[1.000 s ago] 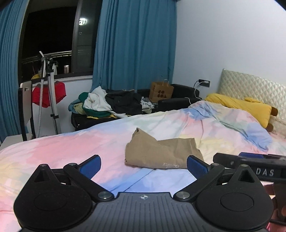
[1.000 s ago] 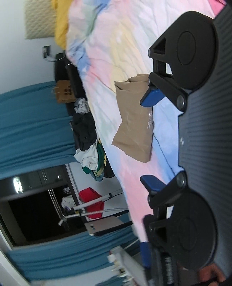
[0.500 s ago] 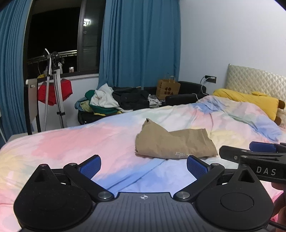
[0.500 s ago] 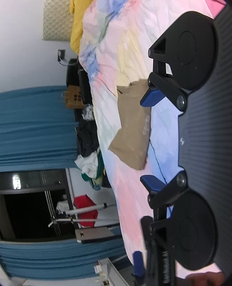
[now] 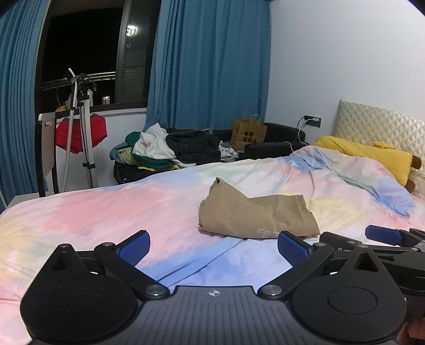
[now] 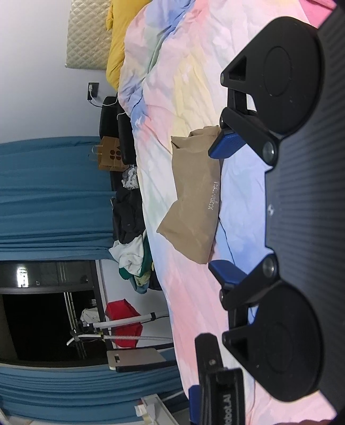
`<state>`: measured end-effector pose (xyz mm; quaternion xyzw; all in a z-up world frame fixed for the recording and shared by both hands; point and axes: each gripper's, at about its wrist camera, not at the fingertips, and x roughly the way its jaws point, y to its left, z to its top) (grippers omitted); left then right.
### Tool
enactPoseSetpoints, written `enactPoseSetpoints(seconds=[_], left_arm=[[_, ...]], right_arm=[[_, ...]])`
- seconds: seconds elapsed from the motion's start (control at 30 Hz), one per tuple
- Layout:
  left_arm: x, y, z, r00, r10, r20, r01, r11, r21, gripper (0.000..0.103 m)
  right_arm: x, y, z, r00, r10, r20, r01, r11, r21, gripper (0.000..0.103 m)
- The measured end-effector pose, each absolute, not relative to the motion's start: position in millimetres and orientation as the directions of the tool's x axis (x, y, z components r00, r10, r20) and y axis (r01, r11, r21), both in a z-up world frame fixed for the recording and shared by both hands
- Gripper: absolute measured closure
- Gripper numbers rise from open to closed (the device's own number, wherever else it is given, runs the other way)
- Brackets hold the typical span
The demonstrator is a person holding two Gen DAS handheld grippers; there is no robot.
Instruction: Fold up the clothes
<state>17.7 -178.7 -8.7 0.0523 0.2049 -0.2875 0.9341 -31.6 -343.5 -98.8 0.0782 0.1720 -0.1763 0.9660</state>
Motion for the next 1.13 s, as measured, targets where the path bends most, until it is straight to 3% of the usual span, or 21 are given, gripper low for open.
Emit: enactPoseSetpoints(seconds=[1.13], left_arm=[[23,-167,-6,0.758,-0.5,-0.419,0.529,0.847,-0.054,0.0]], right_arm=[[-31,-349,-99,0.872,-0.318,-0.372,0.388,0.913,0.129,0.018]])
